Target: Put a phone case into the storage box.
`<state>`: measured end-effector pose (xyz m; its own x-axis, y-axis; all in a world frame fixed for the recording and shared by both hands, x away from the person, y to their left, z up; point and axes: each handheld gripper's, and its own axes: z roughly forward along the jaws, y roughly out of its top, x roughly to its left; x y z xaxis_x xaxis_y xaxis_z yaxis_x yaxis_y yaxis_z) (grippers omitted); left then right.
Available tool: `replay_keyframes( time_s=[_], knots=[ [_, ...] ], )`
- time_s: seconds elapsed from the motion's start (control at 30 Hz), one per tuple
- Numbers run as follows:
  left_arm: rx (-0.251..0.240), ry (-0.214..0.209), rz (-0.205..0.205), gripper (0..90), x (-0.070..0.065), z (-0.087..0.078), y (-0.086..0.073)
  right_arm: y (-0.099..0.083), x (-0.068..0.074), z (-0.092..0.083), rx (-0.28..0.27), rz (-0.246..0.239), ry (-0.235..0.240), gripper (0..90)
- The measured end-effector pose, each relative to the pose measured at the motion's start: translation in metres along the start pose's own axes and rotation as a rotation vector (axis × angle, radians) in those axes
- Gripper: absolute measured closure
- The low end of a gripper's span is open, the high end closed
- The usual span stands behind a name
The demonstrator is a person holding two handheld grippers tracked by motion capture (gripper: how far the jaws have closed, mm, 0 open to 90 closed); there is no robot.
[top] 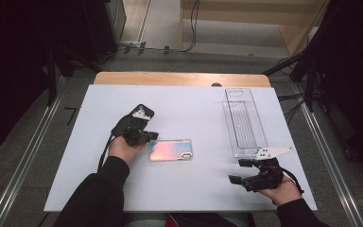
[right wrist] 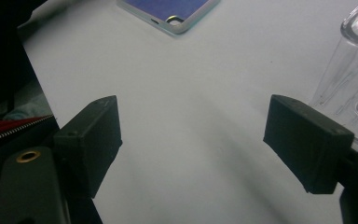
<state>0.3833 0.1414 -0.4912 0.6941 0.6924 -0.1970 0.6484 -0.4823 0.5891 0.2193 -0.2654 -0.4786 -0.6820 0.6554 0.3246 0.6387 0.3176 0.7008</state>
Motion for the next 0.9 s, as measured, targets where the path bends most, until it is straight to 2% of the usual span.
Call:
replay_keyframes(
  time_s=[0.23,0.37,0.47,0.7,0.8,0.83,0.9],
  knots=[
    [0.015,-0.006,-0.004,90.0,-0.001,-0.004,-0.006,0.000,-0.001,0.000,0.005,0.001,-0.004,17.0],
    [0.033,-0.010,0.008,90.0,-0.005,-0.008,-0.011,0.000,-0.001,0.000,0.003,0.002,-0.004,17.0],
    [0.033,-0.031,0.001,90.0,-0.006,-0.014,-0.016,0.000,-0.001,0.000,0.005,0.000,-0.002,17.0],
    [0.052,-0.050,0.007,90.0,-0.011,-0.018,-0.021,0.001,0.000,0.000,0.006,-0.004,-0.001,17.0],
    [0.040,-0.059,-0.006,89.8,-0.011,-0.019,-0.022,0.001,0.000,0.000,0.006,-0.004,-0.002,17.0],
    [0.018,-0.059,-0.018,86.7,-0.010,-0.023,-0.022,0.001,0.000,0.001,0.004,0.000,0.000,17.0],
    [-0.003,-0.059,-0.018,78.9,-0.010,-0.029,-0.021,0.001,0.000,0.001,0.006,-0.002,0.000,17.0]
  ],
)
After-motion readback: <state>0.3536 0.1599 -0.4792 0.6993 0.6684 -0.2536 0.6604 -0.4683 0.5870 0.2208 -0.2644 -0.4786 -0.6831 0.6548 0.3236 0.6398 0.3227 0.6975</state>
